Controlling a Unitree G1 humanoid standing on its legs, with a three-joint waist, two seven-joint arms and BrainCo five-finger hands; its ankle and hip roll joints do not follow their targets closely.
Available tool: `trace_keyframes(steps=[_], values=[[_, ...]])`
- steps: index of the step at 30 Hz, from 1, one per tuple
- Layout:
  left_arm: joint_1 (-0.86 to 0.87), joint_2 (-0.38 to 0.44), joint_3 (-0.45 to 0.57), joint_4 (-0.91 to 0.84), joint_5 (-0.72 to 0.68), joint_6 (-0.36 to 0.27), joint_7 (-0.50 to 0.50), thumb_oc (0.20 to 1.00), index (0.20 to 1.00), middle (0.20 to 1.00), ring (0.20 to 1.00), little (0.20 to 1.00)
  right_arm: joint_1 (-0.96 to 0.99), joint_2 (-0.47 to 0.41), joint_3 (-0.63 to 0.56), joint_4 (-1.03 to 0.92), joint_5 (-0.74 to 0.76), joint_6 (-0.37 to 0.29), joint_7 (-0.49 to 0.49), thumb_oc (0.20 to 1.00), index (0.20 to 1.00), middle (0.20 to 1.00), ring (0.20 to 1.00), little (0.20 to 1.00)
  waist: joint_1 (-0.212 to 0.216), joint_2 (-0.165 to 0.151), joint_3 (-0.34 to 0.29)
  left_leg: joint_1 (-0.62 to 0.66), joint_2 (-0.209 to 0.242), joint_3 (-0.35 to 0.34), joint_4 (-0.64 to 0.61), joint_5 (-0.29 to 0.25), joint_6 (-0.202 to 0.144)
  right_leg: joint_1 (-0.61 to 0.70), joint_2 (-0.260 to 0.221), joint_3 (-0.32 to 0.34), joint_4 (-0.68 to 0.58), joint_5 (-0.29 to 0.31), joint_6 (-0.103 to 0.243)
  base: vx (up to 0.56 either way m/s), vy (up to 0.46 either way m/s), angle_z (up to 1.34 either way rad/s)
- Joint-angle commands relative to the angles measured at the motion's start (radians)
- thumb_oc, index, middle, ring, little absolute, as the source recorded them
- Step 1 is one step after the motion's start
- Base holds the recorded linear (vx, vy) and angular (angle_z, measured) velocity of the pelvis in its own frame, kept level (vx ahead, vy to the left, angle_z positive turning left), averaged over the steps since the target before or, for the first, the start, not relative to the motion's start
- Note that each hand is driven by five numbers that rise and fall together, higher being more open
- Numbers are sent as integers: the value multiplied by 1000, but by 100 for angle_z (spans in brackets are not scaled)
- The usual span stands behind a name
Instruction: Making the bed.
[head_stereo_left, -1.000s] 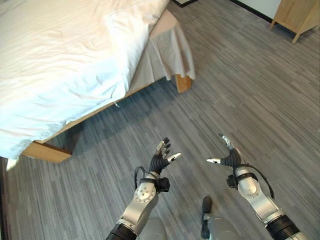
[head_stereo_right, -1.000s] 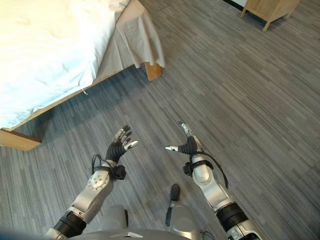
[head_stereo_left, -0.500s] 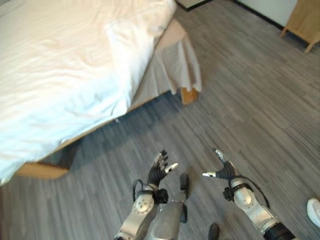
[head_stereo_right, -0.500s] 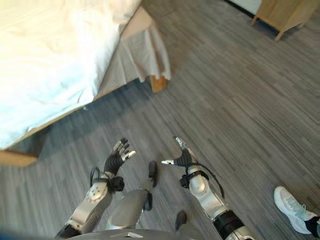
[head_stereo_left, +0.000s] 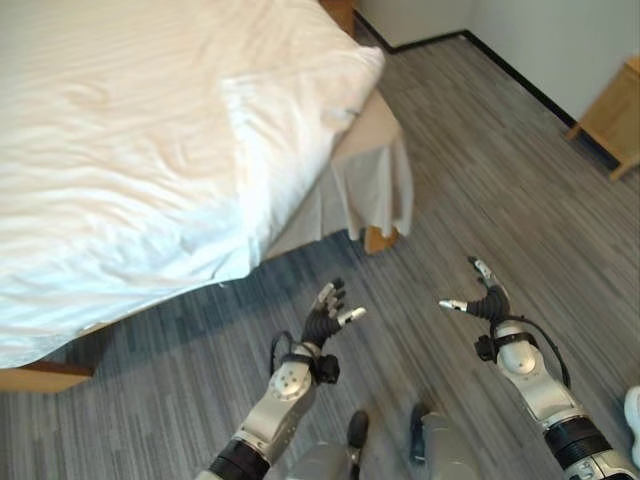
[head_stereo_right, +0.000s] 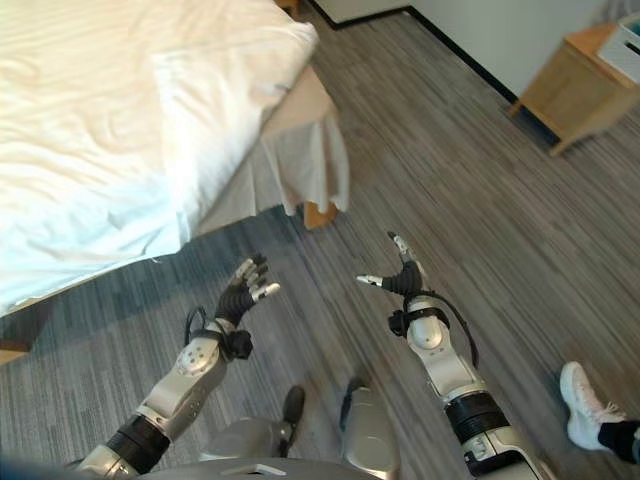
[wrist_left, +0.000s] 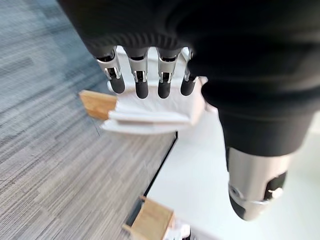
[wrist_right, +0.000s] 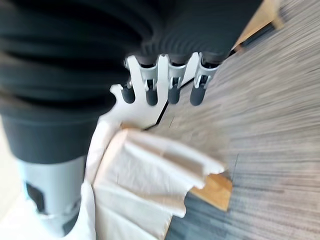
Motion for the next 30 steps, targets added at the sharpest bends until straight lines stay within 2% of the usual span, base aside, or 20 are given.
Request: trace_keyframes(steps=[1,2,4,6,8,9,11,12,13,14,15,17,18,19,20,22,23,24,27,30], values=[[77,-8,39,-90,32,-44,-35,1000,1000,1000,1000,1000,74,-7,10,-67,-6,-34,27,1000,1000,1000,1000,1000,-14,-31,0,81,83,62,-30,-129,-80,-48,-67,-56,-98,156,55,488,-183,52],[81,-9,37,-91,32,-44,-36,1000,1000,1000,1000,1000,80,-7,10,-71,-6,-33,28,1000,1000,1000,1000,1000,-12,-21,-4,87,95,63,-30,-139,-79,-41,-57,-60,-98,147,55,478,-160,56],[51,-4,96,-95,85,-33,-12,1000,1000,1000,1000,1000,304,-25,-36,-371,-81,-58,87,1000,1000,1000,1000,1000,-80,-49,3,143,96,42,-30,-187,-91,-59,-39,-42,-83,178,53,472,-221,53],[48,-1,96,-103,101,-33,-16,1000,1000,1000,1000,1000,346,-34,-49,-405,-89,-67,96,1000,1000,1000,1000,1000,-84,-42,-5,161,110,29,-30,-213,-90,-33,-27,-47,-93,180,45,362,-233,70],[68,2,100,-143,109,-35,-4,1000,1000,1000,1000,1000,398,-37,-56,-449,-75,-81,115,1000,1000,1000,1000,1000,-108,-33,-35,183,152,13,-6,-229,-112,-4,7,-26,-99,191,24,437,-358,52],[85,3,101,-155,104,-37,-7,1000,1000,1000,1000,1000,401,-45,-59,-452,-69,-86,121,1000,1000,1000,1000,1000,-111,-21,-44,163,166,21,48,-215,-126,17,16,-36,-101,182,21,422,-324,15],[103,5,110,-184,67,-35,-18,1000,1000,1000,1000,1000,366,-71,-63,-461,-41,-94,123,1000,1000,1000,1000,1000,-102,-5,-30,-3,166,57,382,-27,-194,108,22,-52,-115,136,-28,258,-208,11],[104,6,110,-184,66,-35,-18,1000,1000,1000,1000,1000,366,-71,-62,-460,-41,-93,123,1000,1000,1000,1000,1000,-104,0,-34,-6,170,56,388,-37,-192,108,26,-55,-114,128,-26,115,-155,-6],[110,14,119,-197,51,-41,-16,1000,1000,1000,1000,1000,359,-89,-71,-472,-28,-105,109,1000,1000,1000,1000,1000,-93,-11,-7,-92,171,87,549,43,-196,146,20,-60,-115,117,-57,150,-289,1],[114,21,124,-215,42,-44,-19,1000,1000,1000,1000,1000,340,-98,-76,-455,-17,-97,93,1000,1000,1000,1000,1000,-75,-45,23,-210,162,175,695,23,-161,188,-3,-66,-118,85,-77,159,-348,17],[106,22,135,-223,39,-44,-14,1000,1000,1000,1000,1000,326,-102,-84,-445,-16,-89,82,1000,1000,1000,1000,1000,-66,-46,36,-264,172,216,735,4,-155,202,0,-67,-118,67,-81,148,-258,16],[88,11,146,-217,31,-45,-3,1000,1000,1000,1000,1000,312,-99,-93,-446,-23,-81,71,1000,1000,1000,1000,1000,-53,-37,42,-319,200,287,663,-24,-154,222,-1,-84,-118,35,-80,168,-81,7],[87,10,145,-217,30,-45,-3,1000,1000,1000,1000,1000,312,-99,-93,-446,-23,-80,71,1000,1000,1000,1000,1000,-51,-37,43,-313,200,290,660,-27,-153,226,-1,-83,-118,32,-79,233,-15,12],[83,7,151,-216,33,-46,-2,1000,1000,1000,1000,1000,314,-98,-99,-452,-27,-81,72,1000,1000,1000,1000,1000,-42,-32,42,-312,191,327,561,-51,-144,247,0,-88,-118,17,-75,332,34,26],[93,4,156,-225,36,-48,-6,1000,1000,1000,1000,1000,322,-101,-108,-455,-41,-83,71,1000,1000,1000,1000,1000,-32,-18,29,-328,159,379,391,-54,-130,264,11,-99,-118,0,-69,391,45,29],[100,3,160,-233,35,-48,-11,1000,1000,1000,1000,1000,327,-104,-114,-456,-55,-81,69,1000,1000,1000,1000,1000,-26,-15,23,-309,146,414,303,-32,-124,282,12,-103,-118,-17,-67,241,31,18],[112,-1,171,-240,35,-48,-16,1000,1000,1000,1000,1000,318,-111,-124,-453,-109,-70,52,1000,1000,1000,1000,1000,-27,7,11,-308,157,534,231,7,-118,313,35,-135,-118,-57,-75,227,44,10],[119,-4,178,-240,33,-49,-18,1000,1000,1000,1000,1000,311,-114,-137,-455,-148,-63,41,1000,1000,1000,1000,1000,-28,15,-3,-271,163,573,169,8,-109,325,42,-146,-118,-62,-69,316,73,29],[128,-2,181,-242,33,-41,-15,1000,1000,1000,1000,1000,308,-115,-157,-473,-206,-48,21,1000,1000,1000,1000,1000,-28,3,-14,-212,132,556,112,11,-92,354,33,-163,-103,-52,-59,188,70,19],[128,9,188,-253,32,-36,-9,1000,1000,1000,1000,1000,309,-121,-223,-487,-260,-33,-19,1000,1000,1000,1000,1000,-28,-19,-47,-143,120,539,27,10,-70,333,27,-182,33,-83,-35,141,66,20]])
